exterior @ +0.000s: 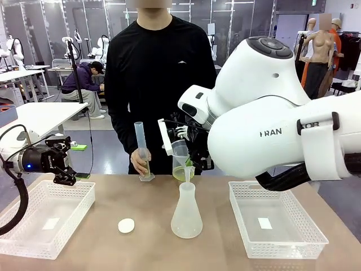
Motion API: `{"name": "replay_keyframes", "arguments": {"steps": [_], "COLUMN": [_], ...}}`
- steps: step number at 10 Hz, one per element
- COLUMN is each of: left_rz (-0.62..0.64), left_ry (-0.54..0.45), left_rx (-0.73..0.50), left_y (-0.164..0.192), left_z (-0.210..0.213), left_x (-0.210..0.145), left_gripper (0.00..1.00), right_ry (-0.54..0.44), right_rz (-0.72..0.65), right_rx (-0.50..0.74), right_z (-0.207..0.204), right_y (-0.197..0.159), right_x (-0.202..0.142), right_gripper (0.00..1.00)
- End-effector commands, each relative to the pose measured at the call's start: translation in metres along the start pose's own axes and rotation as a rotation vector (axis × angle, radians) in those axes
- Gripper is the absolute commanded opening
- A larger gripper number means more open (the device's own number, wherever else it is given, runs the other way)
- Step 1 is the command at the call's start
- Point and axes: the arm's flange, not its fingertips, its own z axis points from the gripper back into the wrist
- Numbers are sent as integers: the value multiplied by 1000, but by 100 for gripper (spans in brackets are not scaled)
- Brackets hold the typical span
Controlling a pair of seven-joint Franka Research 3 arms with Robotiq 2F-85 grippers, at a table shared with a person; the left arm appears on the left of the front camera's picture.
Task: Prepare the solutions needed for the experiment.
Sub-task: Pick up the Plastic Funnel and insert it into the Big flask.
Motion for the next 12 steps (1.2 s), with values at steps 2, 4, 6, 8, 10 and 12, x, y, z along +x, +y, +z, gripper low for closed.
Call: {"name": "replay_keyframes", "arguments": {"steps": [2,4,6,8,10,12], "left_rz": [-1,-1,-1,-1,-1,-1], "left_ry": [-3,-3,-3,-3,-3,-3], "left_rx": [-4,-4,-4,-4,-4,-4], "left_y": [-2,-2,-2,-2,-2,-2], "left_z": [0,0,0,0,0,0], "left_x": [0,0,0,0,0,0], "left_gripper": [100,100,100,100,100,100], "right_ry": [-49,-74,-95,-84,-84,-94], "right_rz": [3,1,-4,-9,-8,-8], "right_rx": [5,11,36,52,68,68], "right_z": [-12,-21,-36,-46,-56,-62], "right_y": [1,2,4,8,11,13], "right_x": [-12,-18,-25,-28,-31,-34], "right_gripper": [3,3,3,3,3,3]}}
